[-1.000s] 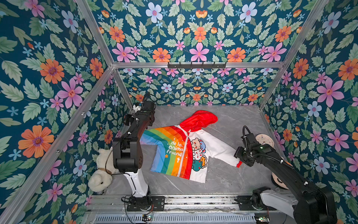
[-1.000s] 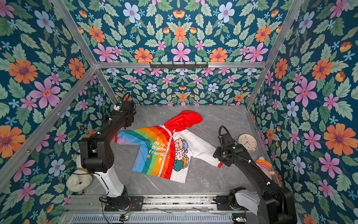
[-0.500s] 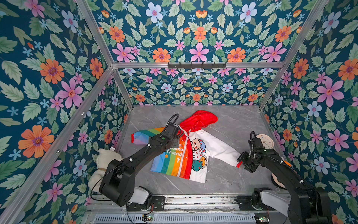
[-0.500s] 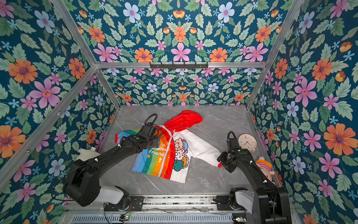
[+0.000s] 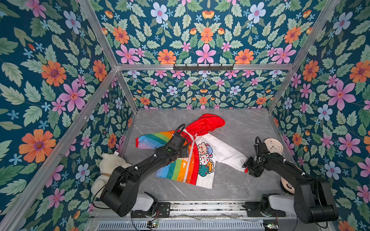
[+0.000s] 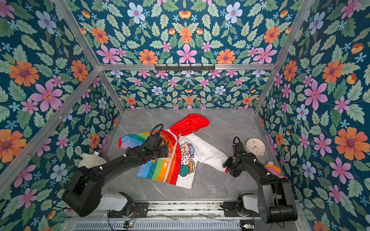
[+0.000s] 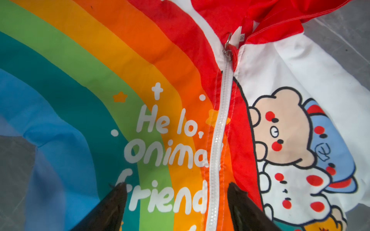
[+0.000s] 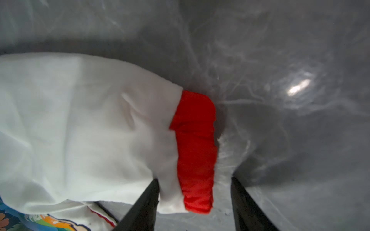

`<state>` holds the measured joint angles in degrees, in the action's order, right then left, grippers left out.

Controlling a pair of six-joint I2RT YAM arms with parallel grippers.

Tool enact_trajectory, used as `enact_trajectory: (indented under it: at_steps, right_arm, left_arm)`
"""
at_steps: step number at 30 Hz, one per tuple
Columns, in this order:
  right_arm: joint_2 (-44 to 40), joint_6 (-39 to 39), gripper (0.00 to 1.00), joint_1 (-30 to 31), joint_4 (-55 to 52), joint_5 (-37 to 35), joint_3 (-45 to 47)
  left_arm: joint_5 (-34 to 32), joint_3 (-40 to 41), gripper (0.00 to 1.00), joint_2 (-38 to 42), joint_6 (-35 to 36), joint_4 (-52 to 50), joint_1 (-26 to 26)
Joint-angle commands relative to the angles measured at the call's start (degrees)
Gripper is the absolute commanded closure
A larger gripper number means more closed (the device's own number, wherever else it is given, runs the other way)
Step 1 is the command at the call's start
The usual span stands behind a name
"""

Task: Unzip the jacket
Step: Flatten out the jacket at the center of the board.

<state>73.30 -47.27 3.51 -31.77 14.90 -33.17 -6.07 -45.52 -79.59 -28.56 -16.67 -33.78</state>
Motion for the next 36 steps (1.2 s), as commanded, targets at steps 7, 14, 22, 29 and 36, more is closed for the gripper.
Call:
enact_trajectory:
  at_steps: [7, 14, 22, 29, 36]
  right_arm:
    - [1.72, -0.18, 0.75, -0.01, 0.17, -4.02, -2.14]
    - [3.58, 3.72, 0.92, -2.41, -3.11, -7.75, -8.8]
    - [9.85, 8.94, 0.93, -10.01, -6.04, -10.1, -18.73]
    - [18.29, 11.84, 0.91, -10.45, -12.01, -19.05, -30.91]
    - [13.34, 11.5, 0.32, -7.76, -14.71, -25.02, -32.92]
  left_arm:
    - [1.32, 2.13, 0.17, 1.14, -1.49, 2.05, -0.06]
    - [3.11, 4.47, 0.24, 1.65, -3.24, 3.41, -3.55]
    - [3.96, 5.73, 0.26, -1.12, -8.32, 7.62, -11.43]
    - [5.88, 1.95, 0.26, -7.7, -12.13, 12.97, -21.78]
    - [1.63, -1.33, 0.19, -6.48, -12.42, 12.27, -26.94]
